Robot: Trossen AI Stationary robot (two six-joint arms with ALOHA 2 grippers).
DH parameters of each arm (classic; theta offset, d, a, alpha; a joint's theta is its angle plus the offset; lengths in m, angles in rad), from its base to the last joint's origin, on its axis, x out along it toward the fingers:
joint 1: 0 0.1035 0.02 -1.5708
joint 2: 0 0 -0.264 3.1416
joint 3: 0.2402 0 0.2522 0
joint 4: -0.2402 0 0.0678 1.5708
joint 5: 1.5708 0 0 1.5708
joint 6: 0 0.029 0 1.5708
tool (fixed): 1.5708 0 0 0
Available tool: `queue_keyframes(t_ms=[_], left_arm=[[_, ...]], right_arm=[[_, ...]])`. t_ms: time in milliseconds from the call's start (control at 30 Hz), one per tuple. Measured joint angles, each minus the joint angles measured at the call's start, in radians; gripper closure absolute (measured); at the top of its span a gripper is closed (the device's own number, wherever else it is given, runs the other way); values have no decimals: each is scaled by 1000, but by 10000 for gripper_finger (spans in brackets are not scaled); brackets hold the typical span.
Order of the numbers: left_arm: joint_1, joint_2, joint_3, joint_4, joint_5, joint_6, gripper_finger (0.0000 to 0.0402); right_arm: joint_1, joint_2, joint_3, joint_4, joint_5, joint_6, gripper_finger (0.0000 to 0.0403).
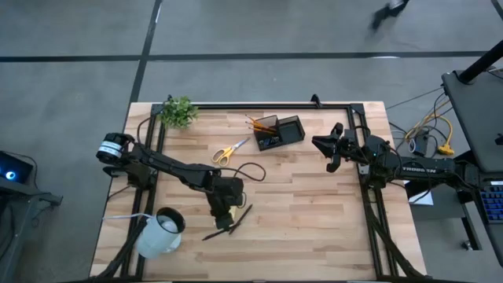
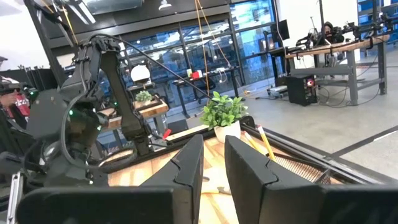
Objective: Pick and place office supplies into organizer
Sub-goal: Put the left pen into the desk organizer
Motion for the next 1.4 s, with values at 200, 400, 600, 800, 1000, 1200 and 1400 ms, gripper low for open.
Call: queue_keyframes(t_ms=[200,400,600,800,1000,1200,1400], left_arm=[[31,0,45,38,-68,34,394],[71,0,94,40,-122,100,394],[119,0,127,42,-175,165,394],[176,0,138,125,-206,212,394],[234,0,138,221,-250,240,394],[289,0,138,334,-316,268,394],[354,0,138,475,-410,299,394]], right_arm=[[0,0,0,0,0,-2,346],[1,0,0,0,0,-4,346],[0,0,0,0,0,-2,346],[0,0,0,0,0,0,346],[0,0,0,0,0,0,346],[0,-1,0,1,0,0,346],[0,-1,0,2,0,30,346]])
